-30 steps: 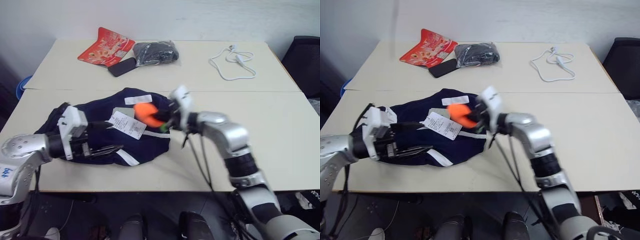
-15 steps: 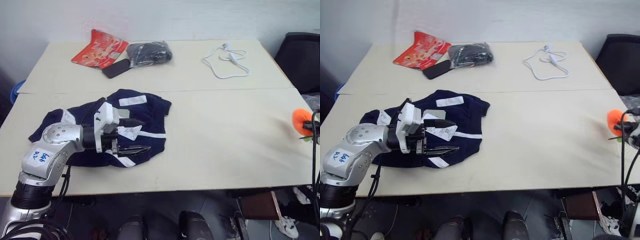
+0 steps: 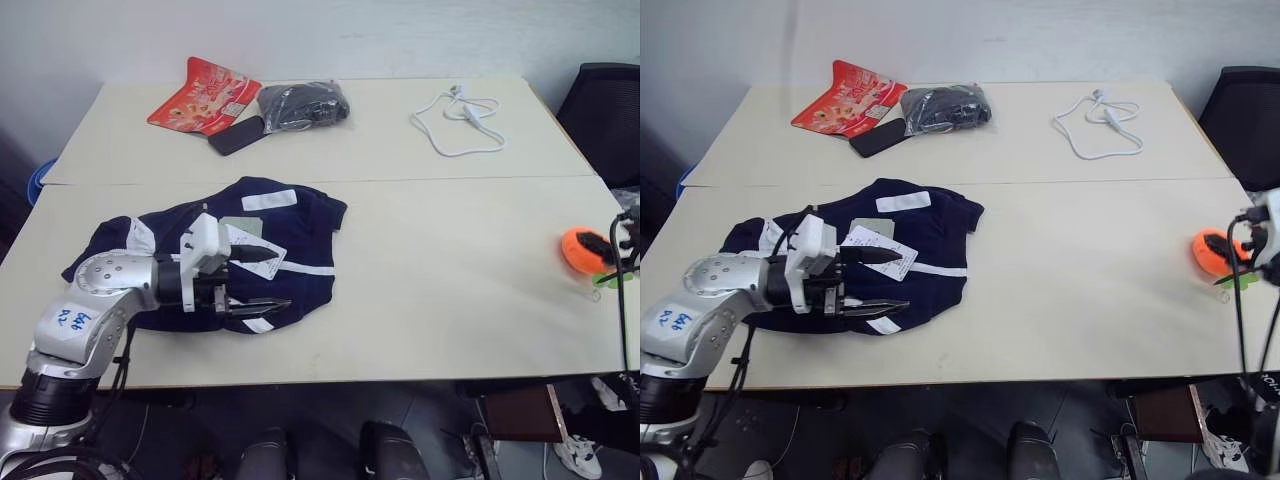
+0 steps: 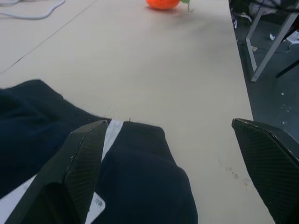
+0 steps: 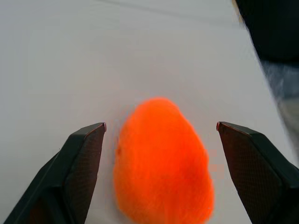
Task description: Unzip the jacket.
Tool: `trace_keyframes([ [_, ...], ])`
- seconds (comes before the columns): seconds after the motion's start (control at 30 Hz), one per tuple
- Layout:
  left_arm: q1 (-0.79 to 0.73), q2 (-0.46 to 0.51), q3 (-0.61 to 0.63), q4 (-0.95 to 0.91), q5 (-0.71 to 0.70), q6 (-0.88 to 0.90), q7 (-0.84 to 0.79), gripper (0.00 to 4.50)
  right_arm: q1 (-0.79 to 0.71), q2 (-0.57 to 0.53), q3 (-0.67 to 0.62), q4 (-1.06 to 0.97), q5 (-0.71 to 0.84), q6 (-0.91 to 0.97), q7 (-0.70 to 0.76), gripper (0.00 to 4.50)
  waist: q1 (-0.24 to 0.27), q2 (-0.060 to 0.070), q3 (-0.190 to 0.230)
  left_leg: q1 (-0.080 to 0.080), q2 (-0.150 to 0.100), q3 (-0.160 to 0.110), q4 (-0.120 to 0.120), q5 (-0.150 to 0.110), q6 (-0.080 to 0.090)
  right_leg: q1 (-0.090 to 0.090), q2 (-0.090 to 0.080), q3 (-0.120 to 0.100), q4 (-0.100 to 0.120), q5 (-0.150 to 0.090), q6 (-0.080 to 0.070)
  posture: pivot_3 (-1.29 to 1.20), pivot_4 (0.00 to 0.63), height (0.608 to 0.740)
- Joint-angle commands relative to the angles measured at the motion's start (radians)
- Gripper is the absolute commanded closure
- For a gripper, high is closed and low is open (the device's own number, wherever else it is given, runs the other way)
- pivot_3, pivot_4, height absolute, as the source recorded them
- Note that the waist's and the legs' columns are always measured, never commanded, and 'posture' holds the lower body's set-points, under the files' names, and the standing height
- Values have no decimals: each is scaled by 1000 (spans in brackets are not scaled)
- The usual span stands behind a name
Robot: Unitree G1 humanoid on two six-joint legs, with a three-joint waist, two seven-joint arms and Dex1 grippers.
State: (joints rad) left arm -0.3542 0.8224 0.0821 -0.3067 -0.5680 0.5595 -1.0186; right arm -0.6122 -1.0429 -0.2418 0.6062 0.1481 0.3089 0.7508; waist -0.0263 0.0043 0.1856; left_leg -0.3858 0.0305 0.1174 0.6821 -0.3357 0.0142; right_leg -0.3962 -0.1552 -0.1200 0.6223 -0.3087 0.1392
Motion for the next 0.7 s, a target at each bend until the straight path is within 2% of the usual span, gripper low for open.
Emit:
trace_keyframes([
  [0.03, 72, 81, 105, -21, 6, -31, -41, 0, -59, -16, 73, -178, 18, -42, 153, 644, -7, 0, 0, 0, 1, 0, 0, 0, -1, 0, 1, 0, 0, 0, 0, 0, 150, 740],
  [0.23, 309, 293, 302, 96, 164, -204, -172, 0, -51, 65, 215, -572, 138, 37, 364, 644, -5, -1, 0, 0, 6, 1, 0, -2, -4, -2, 6, 1, 0, 0, -1, 0, 150, 740],
  [0.37, 465, 381, 427, 225, 295, -398, -255, 0, 67, 83, 322, -834, 163, -36, 484, 644, 16, -1, 1, -3, 5, 1, 0, -4, -3, -5, 5, 0, 0, -1, -1, 0, 150, 740],
  [0.5, 530, 406, 444, 328, 397, -559, -252, 0, 121, 133, 422, -864, 63, -209, 493, 644, 30, -2, 0, -4, 1, 3, 3, -6, 1, -4, 2, 1, -1, -1, -1, 0, 150, 740],
  [0.7, 448, 391, 341, 491, 524, -748, -128, 0, 106, 295, 574, -757, -95, -423, 444, 644, 18, -8, -2, -2, 3, 4, 4, -7, 0, -4, 4, 1, 1, 0, -1, 0, 150, 740],
])
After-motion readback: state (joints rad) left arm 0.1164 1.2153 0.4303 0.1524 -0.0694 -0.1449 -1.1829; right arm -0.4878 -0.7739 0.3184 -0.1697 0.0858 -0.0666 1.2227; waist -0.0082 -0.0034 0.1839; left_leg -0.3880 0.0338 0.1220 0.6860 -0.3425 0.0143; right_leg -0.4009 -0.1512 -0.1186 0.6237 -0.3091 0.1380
